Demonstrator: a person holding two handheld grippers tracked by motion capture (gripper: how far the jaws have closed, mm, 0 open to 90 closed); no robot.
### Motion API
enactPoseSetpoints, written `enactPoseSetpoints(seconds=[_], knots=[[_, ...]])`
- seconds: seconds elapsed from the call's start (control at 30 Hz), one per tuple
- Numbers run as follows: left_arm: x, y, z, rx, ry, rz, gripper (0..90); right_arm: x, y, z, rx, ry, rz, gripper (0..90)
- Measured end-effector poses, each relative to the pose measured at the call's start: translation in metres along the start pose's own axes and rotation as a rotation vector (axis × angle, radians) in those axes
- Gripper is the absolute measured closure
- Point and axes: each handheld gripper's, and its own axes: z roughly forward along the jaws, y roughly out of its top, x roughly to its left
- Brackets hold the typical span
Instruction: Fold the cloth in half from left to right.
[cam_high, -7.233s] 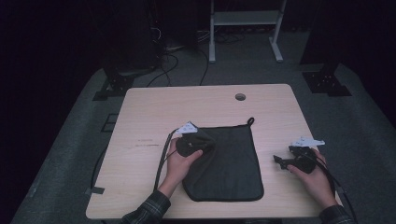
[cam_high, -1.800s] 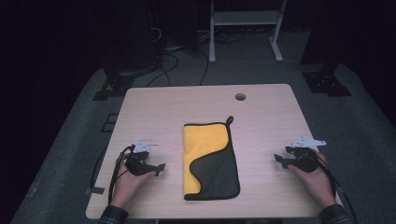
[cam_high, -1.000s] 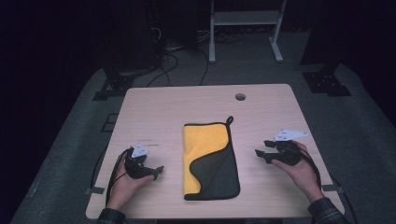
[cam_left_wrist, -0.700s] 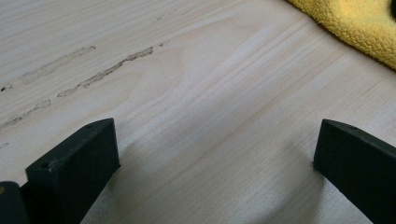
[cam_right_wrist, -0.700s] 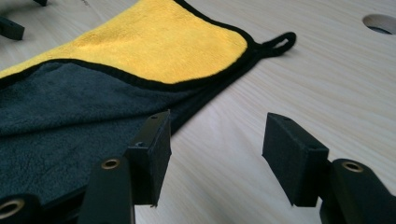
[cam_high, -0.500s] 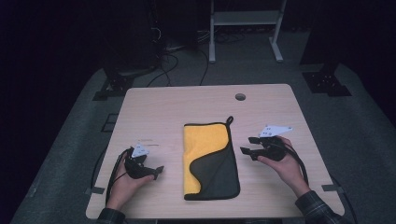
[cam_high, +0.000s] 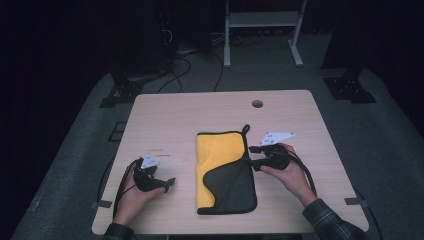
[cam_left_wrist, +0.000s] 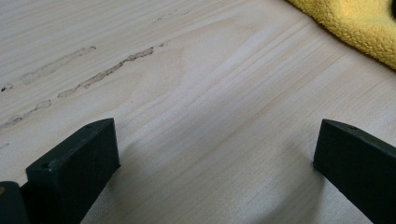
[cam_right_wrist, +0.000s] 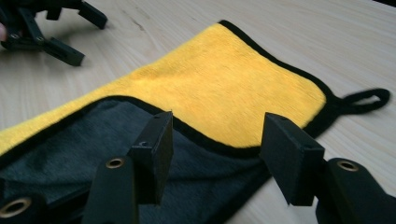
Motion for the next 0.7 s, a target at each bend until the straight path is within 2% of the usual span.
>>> enactPoseSetpoints(seconds=[0.2,0.37,0.7], knots=[[0.000,0.000,0.001,-0.002,0.001,-0.004,0.0,0.009,0.009,0.013,-0.002,0.038,-0.029,44.4],[0.000,0.001,0.001,-0.002,0.002,-0.006,0.0,0.016,0.015,0.025,-0.010,0.075,-0.035,46.0],[0.000,0.001,0.001,-0.001,0.003,-0.006,0.0,0.032,0.019,0.058,0.028,0.135,-0.063,46.5]])
